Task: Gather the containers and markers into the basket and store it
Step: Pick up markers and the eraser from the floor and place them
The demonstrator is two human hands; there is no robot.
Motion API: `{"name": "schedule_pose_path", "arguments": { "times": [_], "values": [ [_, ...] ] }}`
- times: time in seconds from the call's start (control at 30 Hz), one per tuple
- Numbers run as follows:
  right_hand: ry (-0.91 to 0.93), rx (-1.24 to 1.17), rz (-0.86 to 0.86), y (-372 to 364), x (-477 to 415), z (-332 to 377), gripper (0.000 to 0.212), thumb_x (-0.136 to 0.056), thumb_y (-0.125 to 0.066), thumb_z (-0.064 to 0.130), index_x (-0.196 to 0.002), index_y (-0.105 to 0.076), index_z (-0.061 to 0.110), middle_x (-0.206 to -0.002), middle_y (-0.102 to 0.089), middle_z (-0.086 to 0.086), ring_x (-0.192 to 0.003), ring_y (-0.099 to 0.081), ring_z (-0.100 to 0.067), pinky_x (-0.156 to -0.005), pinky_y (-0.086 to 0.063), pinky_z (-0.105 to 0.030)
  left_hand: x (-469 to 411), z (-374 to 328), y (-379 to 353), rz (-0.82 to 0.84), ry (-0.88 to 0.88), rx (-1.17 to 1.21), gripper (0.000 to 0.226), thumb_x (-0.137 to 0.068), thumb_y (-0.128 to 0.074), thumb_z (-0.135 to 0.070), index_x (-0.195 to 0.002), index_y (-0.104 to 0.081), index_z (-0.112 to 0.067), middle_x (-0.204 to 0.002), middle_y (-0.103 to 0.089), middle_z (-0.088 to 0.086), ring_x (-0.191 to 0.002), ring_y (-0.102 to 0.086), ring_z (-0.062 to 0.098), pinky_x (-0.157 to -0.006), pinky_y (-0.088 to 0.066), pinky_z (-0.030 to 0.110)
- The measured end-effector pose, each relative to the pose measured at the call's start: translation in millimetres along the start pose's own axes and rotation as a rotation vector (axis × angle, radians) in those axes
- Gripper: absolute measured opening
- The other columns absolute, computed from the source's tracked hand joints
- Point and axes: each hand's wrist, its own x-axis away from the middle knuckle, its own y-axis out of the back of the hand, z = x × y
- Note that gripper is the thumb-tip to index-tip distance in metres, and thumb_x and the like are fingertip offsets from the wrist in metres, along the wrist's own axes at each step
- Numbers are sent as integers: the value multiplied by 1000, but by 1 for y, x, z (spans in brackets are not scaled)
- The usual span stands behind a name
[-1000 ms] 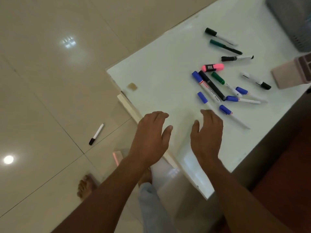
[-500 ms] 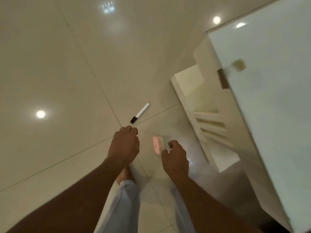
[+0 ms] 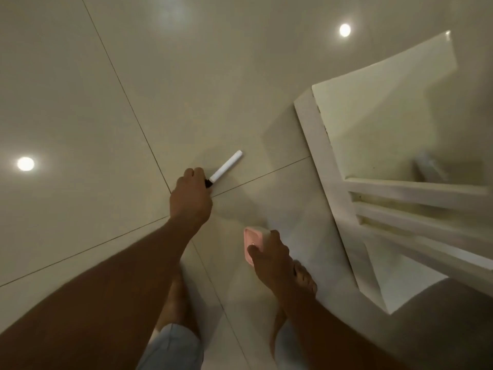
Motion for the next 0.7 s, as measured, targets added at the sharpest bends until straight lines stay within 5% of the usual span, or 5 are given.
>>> {"name": "schedule_pose_path", "arguments": {
  "times": [0.2, 0.33, 0.4, 0.6, 0.7],
  "values": [
    [63, -462, 138, 45, 50, 29, 39, -84, -73, 22, -117, -57, 11, -113, -64, -7, -101, -60, -26, -81, -55, -41, 55, -7, 58, 100, 59, 314, 12, -92, -61, -19, -93, -68, -9, -79, -65, 4, -64, -53, 14, -54, -35, 19],
    [47, -850, 267, 115, 127, 53, 33, -66, -65, 21, -99, -66, 19, -98, -69, -4, -91, -64, -21, -70, -54, -32, 136, -52, 128, 196, 142, 707, 18, -91, -58, 3, -105, -66, -5, -79, -70, 12, -69, -67, 26, -69, -58, 39],
    [53, -1016, 325, 160, 172, 59, 29, -60, -64, 16, -87, -72, 23, -81, -73, 5, -75, -67, -9, -60, -54, -24, 179, -84, 170, 237, 138, 843, 27, -92, -54, 8, -112, -64, -7, -84, -71, 14, -68, -71, 21, -62, -60, 31],
    [161, -1191, 272, 283, 280, 38, 52, -53, -67, 24, -104, -70, 14, -94, -68, -18, -88, -61, -26, -76, -53, -53, 265, -212, 289, 298, -66, 815, 25, -90, -58, 9, -98, -72, -11, -86, -77, 7, -76, -75, 22, -63, -60, 29],
    [110, -1485, 234, 332, 297, 2, 52, -54, -67, 19, -105, -71, 14, -98, -71, -20, -88, -67, -28, -65, -56, -42, 287, -288, 300, 369, -173, 739, 24, -89, -60, 8, -92, -74, -11, -83, -77, 5, -75, -75, 22, -67, -61, 32]
  ]
}}
